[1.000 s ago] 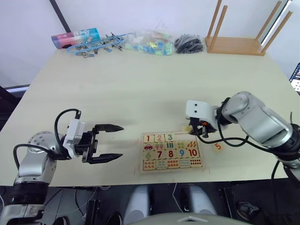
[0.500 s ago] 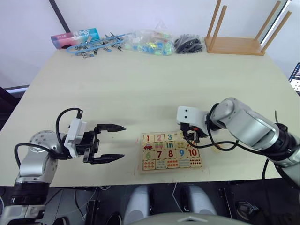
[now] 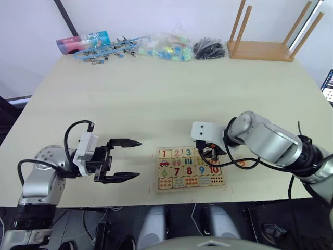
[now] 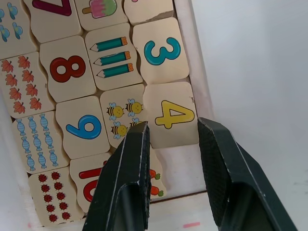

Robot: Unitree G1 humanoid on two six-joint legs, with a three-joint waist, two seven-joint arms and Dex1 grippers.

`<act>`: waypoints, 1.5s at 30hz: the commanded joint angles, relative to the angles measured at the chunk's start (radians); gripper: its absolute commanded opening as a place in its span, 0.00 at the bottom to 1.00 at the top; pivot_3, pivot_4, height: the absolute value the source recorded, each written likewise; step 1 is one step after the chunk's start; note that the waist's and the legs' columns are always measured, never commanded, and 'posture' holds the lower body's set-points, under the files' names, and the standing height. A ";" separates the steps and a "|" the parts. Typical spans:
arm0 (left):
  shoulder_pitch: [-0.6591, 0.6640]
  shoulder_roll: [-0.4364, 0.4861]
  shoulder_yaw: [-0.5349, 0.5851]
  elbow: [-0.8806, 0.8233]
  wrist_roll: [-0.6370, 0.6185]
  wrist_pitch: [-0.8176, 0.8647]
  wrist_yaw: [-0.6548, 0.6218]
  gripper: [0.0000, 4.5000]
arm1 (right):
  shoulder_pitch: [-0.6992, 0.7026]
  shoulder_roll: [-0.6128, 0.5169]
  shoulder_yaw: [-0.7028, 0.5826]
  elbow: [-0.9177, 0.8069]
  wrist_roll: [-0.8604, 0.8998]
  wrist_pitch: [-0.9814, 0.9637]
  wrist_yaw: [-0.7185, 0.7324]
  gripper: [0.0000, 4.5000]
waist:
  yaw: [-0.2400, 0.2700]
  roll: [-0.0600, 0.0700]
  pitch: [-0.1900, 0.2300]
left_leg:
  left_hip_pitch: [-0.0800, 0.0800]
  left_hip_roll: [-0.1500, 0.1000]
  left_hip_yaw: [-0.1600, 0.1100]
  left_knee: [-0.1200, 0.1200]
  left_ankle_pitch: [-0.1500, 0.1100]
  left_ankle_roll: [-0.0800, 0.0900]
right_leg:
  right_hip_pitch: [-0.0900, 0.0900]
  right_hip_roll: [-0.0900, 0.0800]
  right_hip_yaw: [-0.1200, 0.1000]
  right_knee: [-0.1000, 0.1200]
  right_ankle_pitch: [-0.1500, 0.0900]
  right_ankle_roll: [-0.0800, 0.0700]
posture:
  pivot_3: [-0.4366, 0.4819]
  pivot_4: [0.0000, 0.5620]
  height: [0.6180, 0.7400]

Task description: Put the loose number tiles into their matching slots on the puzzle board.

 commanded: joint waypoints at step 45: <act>0.008 0.027 -0.031 0.110 -0.048 -0.143 -0.041 1.00 | 0.013 -0.053 -0.107 0.005 0.055 -0.138 0.026 0.99 | 0.000 -0.001 0.000 | -0.001 0.000 0.000 0.000 0.000 0.000 | -0.001 -0.001 0.000 0.000 0.000 0.000 | 0.48 0.27 0.98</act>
